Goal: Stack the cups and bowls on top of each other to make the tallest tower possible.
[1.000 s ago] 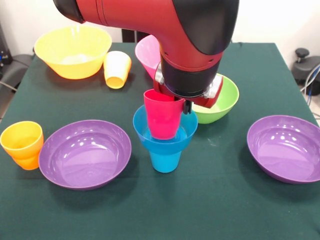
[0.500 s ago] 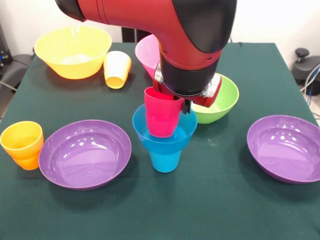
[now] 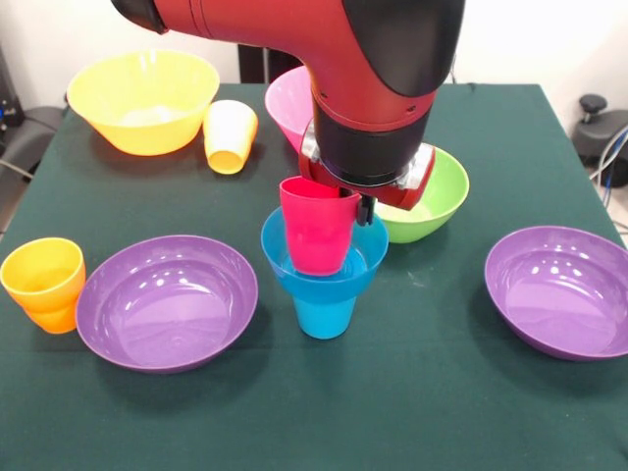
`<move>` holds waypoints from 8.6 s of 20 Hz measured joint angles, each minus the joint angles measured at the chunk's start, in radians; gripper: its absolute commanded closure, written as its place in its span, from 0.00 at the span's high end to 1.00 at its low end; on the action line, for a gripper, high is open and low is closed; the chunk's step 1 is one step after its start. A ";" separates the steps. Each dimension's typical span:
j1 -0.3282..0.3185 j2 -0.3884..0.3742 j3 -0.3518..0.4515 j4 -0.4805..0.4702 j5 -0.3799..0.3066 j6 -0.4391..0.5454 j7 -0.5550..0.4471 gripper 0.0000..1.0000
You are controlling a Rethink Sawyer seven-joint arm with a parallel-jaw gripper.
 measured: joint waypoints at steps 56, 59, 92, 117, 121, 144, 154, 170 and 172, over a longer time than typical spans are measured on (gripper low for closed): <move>0.000 0.002 0.000 0.000 0.000 -0.001 0.000 1.00; 0.000 0.003 0.000 0.000 0.000 -0.001 0.000 1.00; -0.001 0.002 -0.014 -0.131 0.000 0.214 0.000 1.00; 0.070 -0.265 -0.067 0.144 0.204 0.465 0.060 1.00; 0.121 -0.325 -0.090 0.267 0.233 0.371 0.090 1.00; 0.202 -0.358 -0.130 0.541 0.233 -0.145 0.115 1.00; 0.203 -0.354 -0.131 0.614 0.233 -0.266 0.115 1.00; 0.230 -0.324 -0.131 0.652 0.233 -0.401 0.117 1.00; 0.234 -0.315 -0.131 0.654 0.233 -0.420 0.118 1.00</move>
